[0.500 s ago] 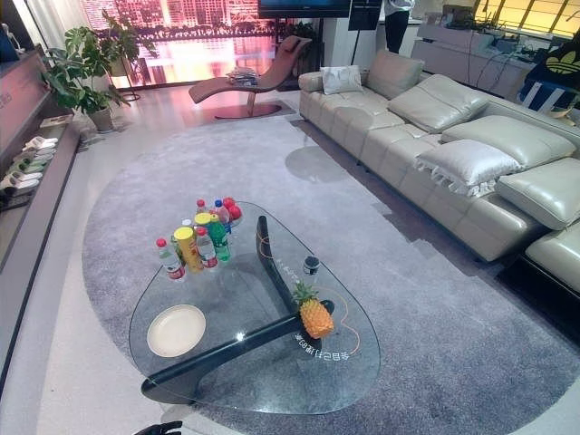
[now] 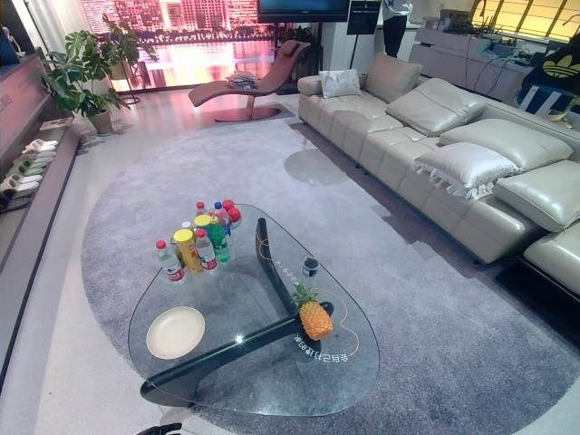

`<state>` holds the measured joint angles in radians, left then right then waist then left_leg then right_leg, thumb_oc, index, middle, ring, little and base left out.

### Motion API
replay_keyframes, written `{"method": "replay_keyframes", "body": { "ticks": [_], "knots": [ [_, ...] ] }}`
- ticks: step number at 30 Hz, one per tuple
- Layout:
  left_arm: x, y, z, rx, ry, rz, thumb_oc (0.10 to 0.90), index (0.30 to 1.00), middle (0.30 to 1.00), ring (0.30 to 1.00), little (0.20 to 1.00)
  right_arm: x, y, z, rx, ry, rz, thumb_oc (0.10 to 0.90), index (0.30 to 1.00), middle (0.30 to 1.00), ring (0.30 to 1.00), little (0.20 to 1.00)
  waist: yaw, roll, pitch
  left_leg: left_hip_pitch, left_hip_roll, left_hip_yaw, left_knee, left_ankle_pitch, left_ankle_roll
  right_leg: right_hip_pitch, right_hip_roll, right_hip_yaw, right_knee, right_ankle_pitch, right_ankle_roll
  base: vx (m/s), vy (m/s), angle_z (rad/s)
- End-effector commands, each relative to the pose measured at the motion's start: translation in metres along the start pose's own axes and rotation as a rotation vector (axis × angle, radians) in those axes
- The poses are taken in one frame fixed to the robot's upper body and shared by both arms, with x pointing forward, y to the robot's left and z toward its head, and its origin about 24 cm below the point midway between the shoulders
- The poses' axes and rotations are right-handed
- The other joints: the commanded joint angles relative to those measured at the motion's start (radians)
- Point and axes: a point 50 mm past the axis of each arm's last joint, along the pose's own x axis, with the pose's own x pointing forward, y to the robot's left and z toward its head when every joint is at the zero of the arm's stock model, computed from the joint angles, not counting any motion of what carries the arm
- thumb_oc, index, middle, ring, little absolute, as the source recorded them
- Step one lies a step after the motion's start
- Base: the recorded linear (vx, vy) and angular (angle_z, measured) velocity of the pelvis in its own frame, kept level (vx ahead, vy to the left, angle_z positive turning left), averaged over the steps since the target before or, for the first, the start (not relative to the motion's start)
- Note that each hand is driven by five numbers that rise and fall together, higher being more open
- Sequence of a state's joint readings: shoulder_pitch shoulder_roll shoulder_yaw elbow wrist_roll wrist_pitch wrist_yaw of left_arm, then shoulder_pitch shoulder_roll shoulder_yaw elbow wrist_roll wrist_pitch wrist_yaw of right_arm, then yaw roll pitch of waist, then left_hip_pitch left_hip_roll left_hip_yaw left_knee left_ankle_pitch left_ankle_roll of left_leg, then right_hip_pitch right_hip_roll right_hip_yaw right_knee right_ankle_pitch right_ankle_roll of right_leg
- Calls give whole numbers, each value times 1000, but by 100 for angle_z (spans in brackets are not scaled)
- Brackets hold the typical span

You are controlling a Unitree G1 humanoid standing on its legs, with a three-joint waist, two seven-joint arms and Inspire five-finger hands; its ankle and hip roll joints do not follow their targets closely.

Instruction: Pick up the fruit to the plate

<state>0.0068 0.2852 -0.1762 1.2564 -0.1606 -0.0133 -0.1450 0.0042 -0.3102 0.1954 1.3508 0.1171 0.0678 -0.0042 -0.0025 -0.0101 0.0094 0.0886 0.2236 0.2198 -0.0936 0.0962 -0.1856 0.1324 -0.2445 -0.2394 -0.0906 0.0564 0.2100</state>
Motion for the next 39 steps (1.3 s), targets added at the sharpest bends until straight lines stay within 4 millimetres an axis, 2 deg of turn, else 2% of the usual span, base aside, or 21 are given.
{"method": "replay_keyframes", "body": {
  "ticks": [1, 19, 27, 32, 35, 39],
  "knots": [
    [1, 15, 21, 28, -24, 34, 800, 900, 900, 900, 900, 0, -9, 21, 41, -31, -40, 800, 900, 900, 900, 900, 22, 17, 46, 52, 45, 15, 6, -23, -5, 7, -73, -62, 3, 50, 38, 0, 0, 0],
    [0, 19, 17, 33, -15, 49, 800, 900, 900, 900, 900, 0, -15, 18, 47, -23, -54, 800, 900, 900, 900, 900, 28, 19, 50, 43, 44, 9, 6, -18, -7, 2, -71, -67, 3, 51, 37, 4, -1, 0],
    [-2, 22, 12, 10, -1, 61, 800, 900, 900, 900, 900, 0, -17, 16, -23, -15, -48, 800, 900, 900, 900, 900, 22, 25, 95, -12, 41, 6, 6, 7, -7, -52, -63, -56, 3, 66, 35, 14, 6, -4],
    [0, 18, 31, 2, -34, 12, 800, 900, 900, 900, 900, -1, -22, 29, -54, -28, -51, 800, 900, 900, 900, 900, 15, 40, 197, -143, 29, -1, 6, 38, -6, -191, -66, -48, 3, 105, 32, -163, 44, -5],
    [1, 19, 62, 1, -102, 9, 800, 900, 900, 900, 900, -4, -33, 58, -50, -96, -82, 800, 900, 900, 900, 900, 3, 50, 285, -239, 11, -18, 6, 52, 3, -295, -51, -23, 3, 130, 21, -311, 20, 4],
    [-2, 27, 88, -61, -172, 5, 800, 900, 900, 900, 900, -10, -48, 87, -18, -192, -128, 800, 900, 900, 900, 900, -4, 53, 341, -290, -3, -27, 6, 51, 10, -355, -45, -3, 3, 137, 17, -122, 14, 2]
  ]
}}
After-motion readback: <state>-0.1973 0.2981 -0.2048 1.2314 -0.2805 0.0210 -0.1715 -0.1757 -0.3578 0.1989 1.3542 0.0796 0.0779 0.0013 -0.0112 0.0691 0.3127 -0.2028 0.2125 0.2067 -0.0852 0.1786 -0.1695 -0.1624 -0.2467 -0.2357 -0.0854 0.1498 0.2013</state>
